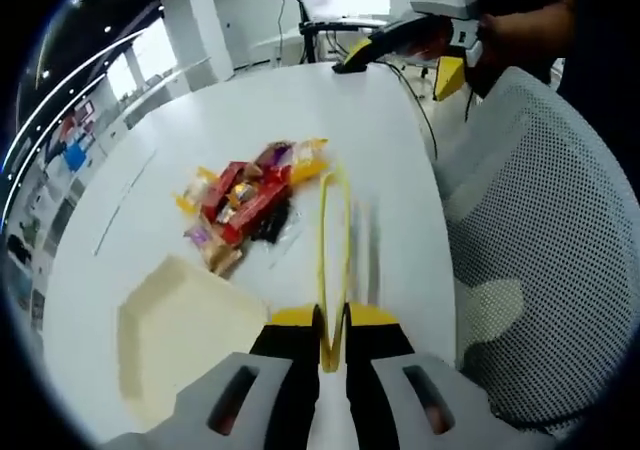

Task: Place the target food into the container with the food tongs after gripping and lifting it, then release it inside without dropping or visibly crushing the food.

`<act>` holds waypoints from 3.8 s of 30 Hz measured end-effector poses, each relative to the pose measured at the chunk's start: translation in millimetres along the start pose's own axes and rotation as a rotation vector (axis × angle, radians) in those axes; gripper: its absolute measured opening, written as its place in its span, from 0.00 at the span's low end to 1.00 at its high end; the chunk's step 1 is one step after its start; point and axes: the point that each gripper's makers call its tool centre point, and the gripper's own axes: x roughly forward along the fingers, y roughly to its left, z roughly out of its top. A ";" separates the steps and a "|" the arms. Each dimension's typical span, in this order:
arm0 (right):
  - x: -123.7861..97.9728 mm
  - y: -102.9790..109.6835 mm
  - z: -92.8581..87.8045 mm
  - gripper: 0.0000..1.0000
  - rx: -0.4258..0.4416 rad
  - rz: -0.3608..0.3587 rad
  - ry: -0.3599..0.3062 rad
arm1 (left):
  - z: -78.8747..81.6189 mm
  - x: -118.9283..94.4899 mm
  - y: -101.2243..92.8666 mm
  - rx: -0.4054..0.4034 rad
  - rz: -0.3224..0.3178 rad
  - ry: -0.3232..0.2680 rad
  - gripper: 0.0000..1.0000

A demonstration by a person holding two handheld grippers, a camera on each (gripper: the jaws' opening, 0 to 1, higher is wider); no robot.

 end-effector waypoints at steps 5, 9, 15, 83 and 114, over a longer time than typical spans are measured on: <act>-4.2 -3.2 37.0 0.71 -0.034 0.028 -0.054 | 23.1 -20.7 9.2 -0.006 -0.017 -0.065 0.03; -5.2 0.2 61.0 0.68 -0.054 0.085 -0.080 | 46.0 -45.3 24.7 -0.002 -0.004 -0.124 0.03; -2.4 9.8 94.8 0.63 -0.104 0.173 -0.110 | 80.9 -81.9 35.8 0.015 -0.016 -0.186 0.04; 7.5 100.6 213.8 0.19 0.068 0.660 -0.410 | 166.3 -151.6 13.2 -0.093 -0.152 -0.514 0.23; 5.9 116.9 212.4 0.20 -0.019 0.728 -0.400 | 175.0 -159.5 -2.4 -0.057 -0.241 -0.518 0.00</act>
